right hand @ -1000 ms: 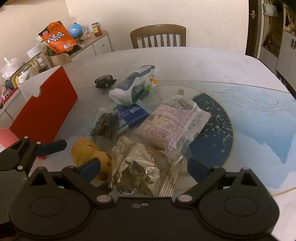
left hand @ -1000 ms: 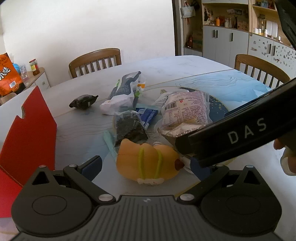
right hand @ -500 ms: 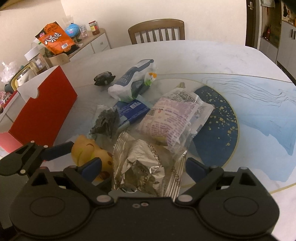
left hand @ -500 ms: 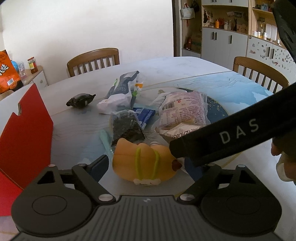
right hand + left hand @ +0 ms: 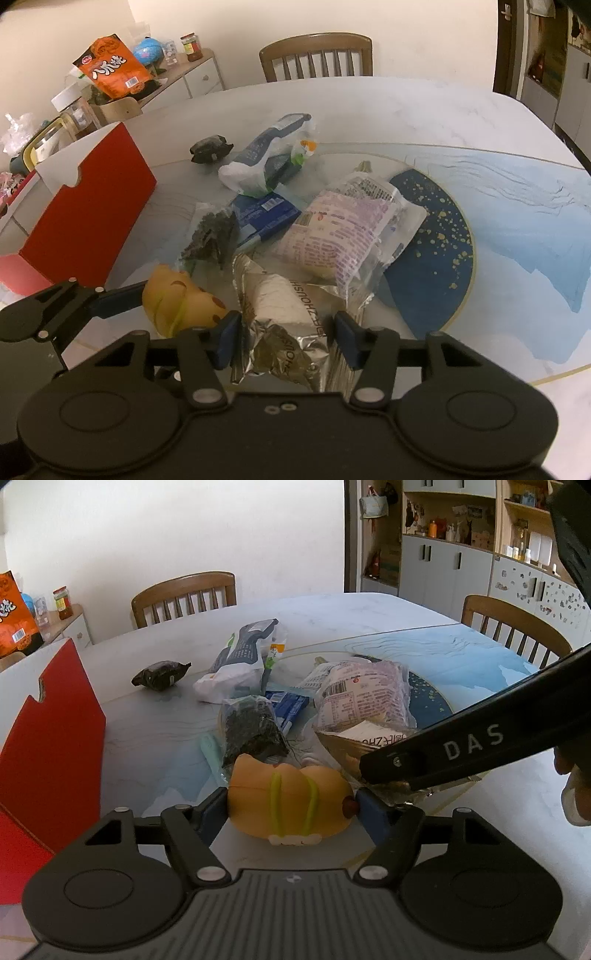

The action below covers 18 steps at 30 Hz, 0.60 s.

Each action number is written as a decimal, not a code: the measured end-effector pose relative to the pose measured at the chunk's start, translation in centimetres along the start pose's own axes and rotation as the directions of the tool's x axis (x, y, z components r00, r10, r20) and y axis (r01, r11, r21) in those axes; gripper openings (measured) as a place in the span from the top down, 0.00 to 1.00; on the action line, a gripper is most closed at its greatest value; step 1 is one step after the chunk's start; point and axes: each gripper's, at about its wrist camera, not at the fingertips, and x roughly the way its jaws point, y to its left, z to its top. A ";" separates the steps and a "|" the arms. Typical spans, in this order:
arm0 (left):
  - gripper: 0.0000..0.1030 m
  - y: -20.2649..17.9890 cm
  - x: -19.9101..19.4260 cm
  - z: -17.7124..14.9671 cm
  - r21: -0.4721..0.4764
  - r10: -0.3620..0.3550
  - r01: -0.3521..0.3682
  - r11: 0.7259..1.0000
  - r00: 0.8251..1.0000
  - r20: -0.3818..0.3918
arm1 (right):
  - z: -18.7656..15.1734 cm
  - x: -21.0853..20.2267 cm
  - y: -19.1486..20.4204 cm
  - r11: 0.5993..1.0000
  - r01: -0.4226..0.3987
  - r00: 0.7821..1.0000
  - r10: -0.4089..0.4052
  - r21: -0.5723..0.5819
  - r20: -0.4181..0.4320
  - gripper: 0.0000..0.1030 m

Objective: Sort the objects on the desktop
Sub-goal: 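Grasp the yellow-orange toy with the left tool while the right tool grasps the silver packet, then carry the toy and silver packet with both tools over the red box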

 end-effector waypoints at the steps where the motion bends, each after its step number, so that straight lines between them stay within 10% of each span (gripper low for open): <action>1: 0.29 0.0 -0.1 0.0 -0.001 -0.001 0.001 1.000 1.000 0.002 | 0.0 -0.2 0.0 1.000 -0.001 1.000 0.001 0.000 0.002 0.48; 18: 0.30 1.2 -4.9 0.9 -0.018 -0.027 0.028 0.999 0.999 0.037 | 0.1 -3.9 1.0 1.000 0.002 0.999 -0.002 0.013 0.036 0.53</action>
